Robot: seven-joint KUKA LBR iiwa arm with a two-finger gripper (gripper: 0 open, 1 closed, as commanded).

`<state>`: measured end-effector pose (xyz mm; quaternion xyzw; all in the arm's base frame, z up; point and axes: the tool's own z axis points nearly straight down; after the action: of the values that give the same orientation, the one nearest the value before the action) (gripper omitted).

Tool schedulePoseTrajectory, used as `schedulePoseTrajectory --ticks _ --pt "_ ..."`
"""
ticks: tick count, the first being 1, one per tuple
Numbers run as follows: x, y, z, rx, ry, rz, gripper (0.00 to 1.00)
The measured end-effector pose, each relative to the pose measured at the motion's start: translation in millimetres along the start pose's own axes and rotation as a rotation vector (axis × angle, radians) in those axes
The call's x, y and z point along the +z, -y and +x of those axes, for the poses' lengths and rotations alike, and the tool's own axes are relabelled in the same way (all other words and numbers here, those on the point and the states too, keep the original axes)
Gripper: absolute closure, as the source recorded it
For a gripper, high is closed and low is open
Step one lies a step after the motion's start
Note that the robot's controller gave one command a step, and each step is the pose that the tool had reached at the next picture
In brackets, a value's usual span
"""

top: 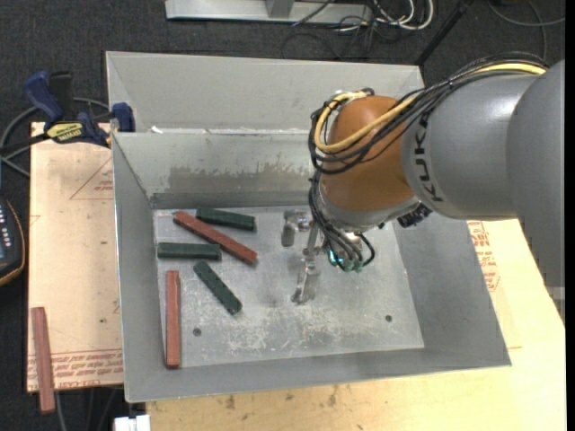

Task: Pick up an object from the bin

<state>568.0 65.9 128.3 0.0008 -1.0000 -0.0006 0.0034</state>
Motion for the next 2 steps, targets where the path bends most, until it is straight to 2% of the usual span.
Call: schedulePoseTrajectory --ticks 1,2 --pt "60.4 -53.8 -69.1 -0.031 0.013 -0.003 0.00" --pt "52.8 -51.9 -70.6 -0.025 0.017 -0.004 1.00"
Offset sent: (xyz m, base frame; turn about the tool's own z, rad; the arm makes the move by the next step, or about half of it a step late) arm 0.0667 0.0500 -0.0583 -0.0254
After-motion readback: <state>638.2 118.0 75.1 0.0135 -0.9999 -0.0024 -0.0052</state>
